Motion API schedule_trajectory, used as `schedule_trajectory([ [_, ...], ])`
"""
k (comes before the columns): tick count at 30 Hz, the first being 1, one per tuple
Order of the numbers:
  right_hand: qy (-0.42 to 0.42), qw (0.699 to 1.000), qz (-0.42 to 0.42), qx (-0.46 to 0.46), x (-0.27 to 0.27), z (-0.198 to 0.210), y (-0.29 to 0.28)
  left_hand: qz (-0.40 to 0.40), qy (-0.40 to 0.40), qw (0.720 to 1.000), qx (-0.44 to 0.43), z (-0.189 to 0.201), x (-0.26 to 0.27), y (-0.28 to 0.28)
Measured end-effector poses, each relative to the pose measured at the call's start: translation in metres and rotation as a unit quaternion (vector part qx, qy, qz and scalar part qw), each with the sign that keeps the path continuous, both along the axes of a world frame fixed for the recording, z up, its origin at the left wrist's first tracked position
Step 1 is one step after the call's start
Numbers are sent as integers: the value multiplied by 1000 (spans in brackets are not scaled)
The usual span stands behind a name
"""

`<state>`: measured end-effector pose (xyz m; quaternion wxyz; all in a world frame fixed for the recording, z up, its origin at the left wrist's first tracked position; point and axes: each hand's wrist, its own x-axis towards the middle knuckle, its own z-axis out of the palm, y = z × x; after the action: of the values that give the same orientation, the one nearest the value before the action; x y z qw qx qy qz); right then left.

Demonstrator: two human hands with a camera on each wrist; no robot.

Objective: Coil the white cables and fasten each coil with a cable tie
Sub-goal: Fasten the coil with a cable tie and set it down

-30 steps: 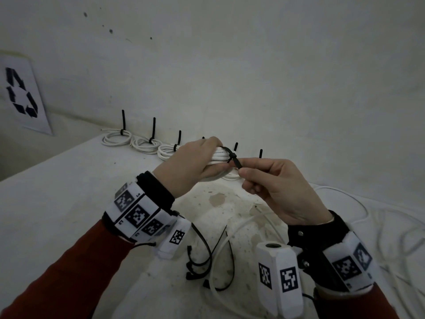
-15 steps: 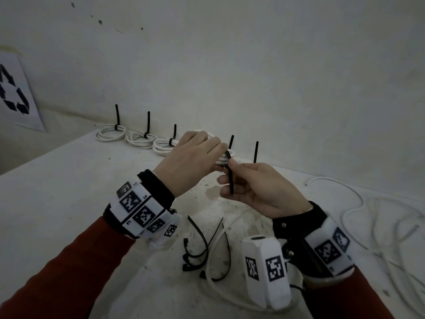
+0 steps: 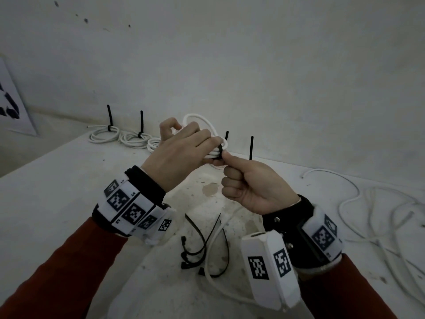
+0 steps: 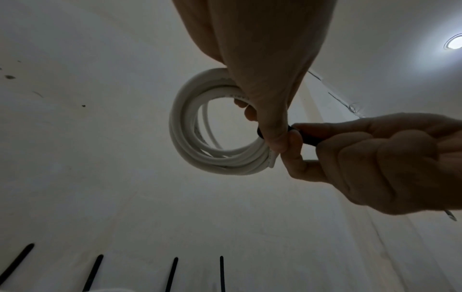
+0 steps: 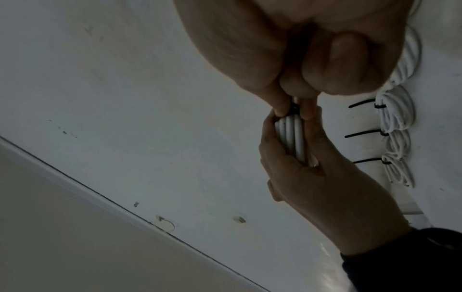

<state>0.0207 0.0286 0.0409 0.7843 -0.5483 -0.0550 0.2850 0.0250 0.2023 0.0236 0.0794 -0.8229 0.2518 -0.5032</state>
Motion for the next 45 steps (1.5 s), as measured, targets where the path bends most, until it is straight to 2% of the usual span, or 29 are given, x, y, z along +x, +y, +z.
schedule_trajectory([
  [4, -15, 1000, 9, -12, 1, -1, 0, -12, 23, 1000, -6, 2, 1, 3],
  [8, -55, 994, 42, -85, 5, -3, -6, -26, 8, 1000, -11, 3, 1, 4],
  [12, -26, 996, 60, -68, 9, -4, -9, -17, -32, 999, 16, 0, 1, -1],
  [15, -31, 995, 60, -72, 9, -5, -7, -21, -27, 999, 6, -1, 2, 0],
  [19, -3, 999, 40, -25, 7, -6, -3, -13, -13, 1000, 5, -2, 3, 4],
  [26, -1, 999, 43, 11, 10, -11, -2, -3, -57, 998, 14, 1, 0, 2],
  [29, -78, 992, 55, -79, 12, -7, -9, 10, -28, 999, -14, 1, 2, 2],
  [31, -156, 971, 18, -181, 15, -2, -16, -18, 58, 994, -95, -1, 4, 3],
  [32, -186, 959, -18, -212, 17, 1, -20, -54, 124, 977, -166, -1, 5, 4],
  [33, -207, 951, -59, -223, 19, 4, -24, -96, 193, 944, -251, -1, 5, 5],
  [35, -239, 937, -108, -229, 24, 7, -32, -157, 304, 855, -390, 0, 5, 4],
  [36, -251, 932, -106, -239, 26, 8, -35, -172, 338, 819, -430, 1, 4, 1],
  [41, -201, 955, 18, -216, 22, 6, -40, -248, 432, 645, -580, -6, 6, -17],
  [44, -209, 951, 19, -225, 18, 0, -40, -288, 465, 542, -638, -10, 8, -26],
  [45, -212, 949, 10, -233, 17, -2, -40, -293, 473, 516, -651, -12, 10, -28],
])
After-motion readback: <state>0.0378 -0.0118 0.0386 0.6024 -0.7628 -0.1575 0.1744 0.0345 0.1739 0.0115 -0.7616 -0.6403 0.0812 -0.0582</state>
